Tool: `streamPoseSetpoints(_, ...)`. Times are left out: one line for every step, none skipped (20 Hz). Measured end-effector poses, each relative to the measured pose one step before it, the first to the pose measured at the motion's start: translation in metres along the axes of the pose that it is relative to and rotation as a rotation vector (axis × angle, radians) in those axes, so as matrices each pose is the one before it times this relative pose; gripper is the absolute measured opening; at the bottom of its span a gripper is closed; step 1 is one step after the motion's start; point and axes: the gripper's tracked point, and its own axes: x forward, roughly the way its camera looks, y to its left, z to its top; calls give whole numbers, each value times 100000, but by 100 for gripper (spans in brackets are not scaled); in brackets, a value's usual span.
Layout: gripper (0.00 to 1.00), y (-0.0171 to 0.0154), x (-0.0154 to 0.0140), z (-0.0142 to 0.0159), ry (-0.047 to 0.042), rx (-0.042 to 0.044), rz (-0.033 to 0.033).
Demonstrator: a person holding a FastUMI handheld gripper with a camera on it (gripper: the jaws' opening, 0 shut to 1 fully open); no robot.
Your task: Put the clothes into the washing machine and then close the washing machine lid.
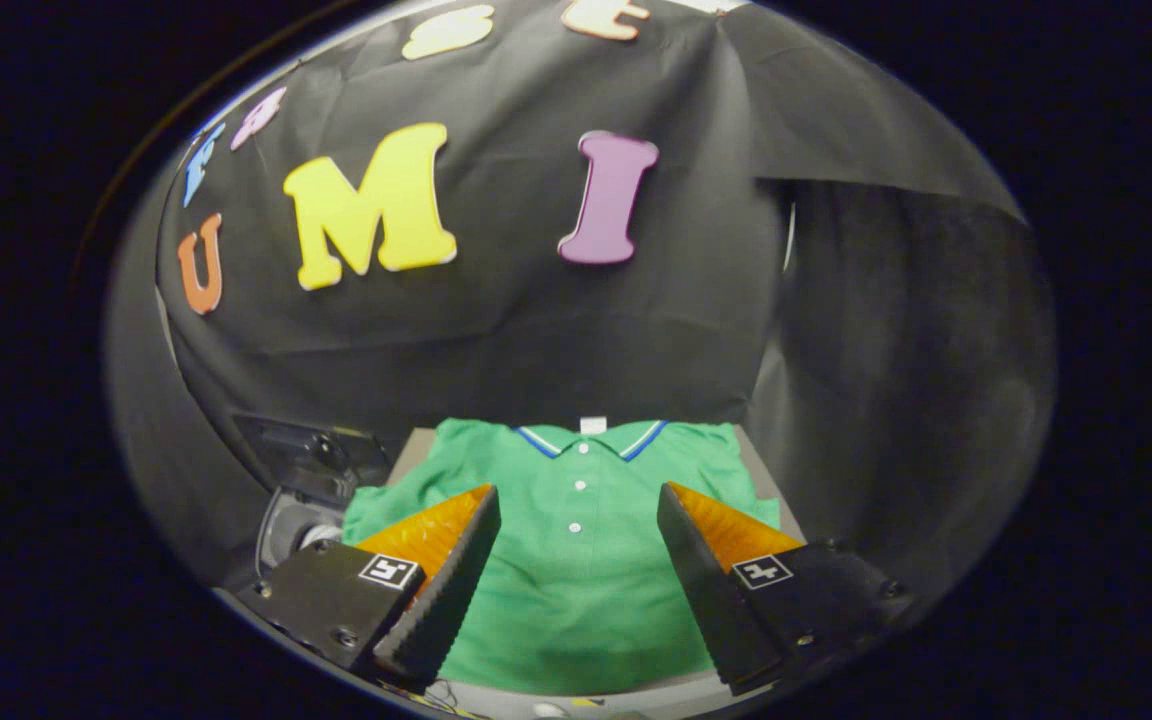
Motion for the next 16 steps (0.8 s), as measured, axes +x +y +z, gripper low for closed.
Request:
streamPoseSetpoints(99,-74,1472,-828,3520,163,238)
streamPoseSetpoints(99,-261,937,-796,3870,-59,-465)
streamPoseSetpoints(99,-360,905,-848,3455,485,-1088)
streamPoseSetpoints(99,-304,784,-881,3931,1093,-744)
streamPoseSetpoints(99,252,422,-409,2390,1432,678)
streamPoseSetpoints(99,106,579,-793,3118,-788,-278)
streamPoseSetpoints(99,-89,144,-588,2610,-2338,-858)
streamPoseSetpoints(99,-123,-722,617,-1985,-1583,-1913)
streamPoseSetpoints(100,118,252,-390,2024,-989,-1522)
streamPoseSetpoints(99,167,500,-22,841,-53,-168)
streamPoseSetpoints(99,292,91,-24,743,1111,344)
streamPoseSetpoints(97,-54,92,69,1114,1819,410)
streamPoseSetpoints(97,-100,-295,26,1144,925,440)
streamPoseSetpoints(95,-6,165,-17,1800,-1127,154)
streamPoseSetpoints(94,226,204,17,989,-1882,800)
streamPoseSetpoints(91,238,128,200,726,-970,754)
